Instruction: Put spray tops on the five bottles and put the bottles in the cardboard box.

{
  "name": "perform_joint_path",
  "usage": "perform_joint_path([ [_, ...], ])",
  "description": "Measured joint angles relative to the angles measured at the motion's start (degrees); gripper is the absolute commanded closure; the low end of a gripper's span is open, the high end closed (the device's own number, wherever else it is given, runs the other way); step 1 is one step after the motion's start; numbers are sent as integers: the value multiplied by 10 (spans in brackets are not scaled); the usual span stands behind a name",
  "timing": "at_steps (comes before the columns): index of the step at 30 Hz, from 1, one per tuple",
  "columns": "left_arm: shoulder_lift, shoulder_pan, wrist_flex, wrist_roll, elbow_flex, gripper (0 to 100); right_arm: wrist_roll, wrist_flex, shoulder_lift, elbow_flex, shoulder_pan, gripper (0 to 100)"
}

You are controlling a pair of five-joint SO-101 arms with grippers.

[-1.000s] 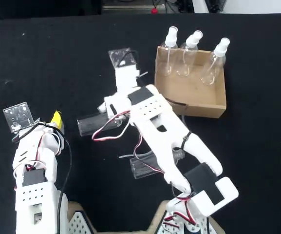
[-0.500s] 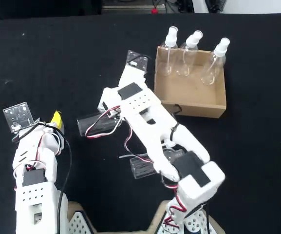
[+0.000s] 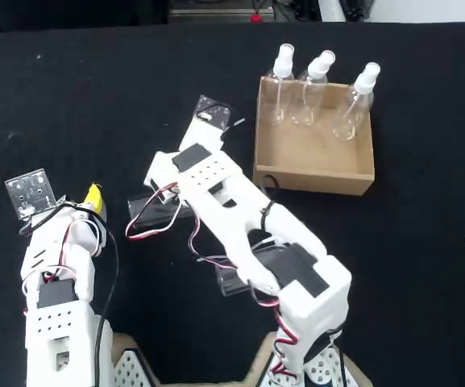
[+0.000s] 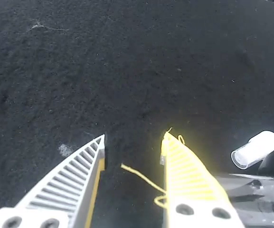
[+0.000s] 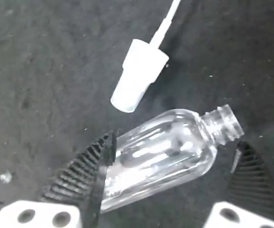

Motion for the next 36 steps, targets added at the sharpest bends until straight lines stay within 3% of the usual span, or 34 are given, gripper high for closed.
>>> perform_joint_path([
  [5, 0, 0, 0, 0, 0, 812, 0, -3, 36, 0, -2, 661],
  [12, 0, 0, 0, 0, 0, 812, 0, 3, 43, -3, -2, 885],
  [18, 0, 0, 0, 0, 0, 812, 66, 58, 43, -42, -2, 922],
  [24, 0, 0, 0, 0, 0, 812, 217, 170, 43, -92, -1, 923],
  [31, 0, 0, 0, 0, 0, 812, 504, 222, 58, -129, 27, 913],
  [33, 0, 0, 0, 0, 0, 812, 586, 221, 73, -130, 35, 872],
  [36, 0, 0, 0, 0, 0, 812, 629, 227, 95, -130, 36, 792],
])
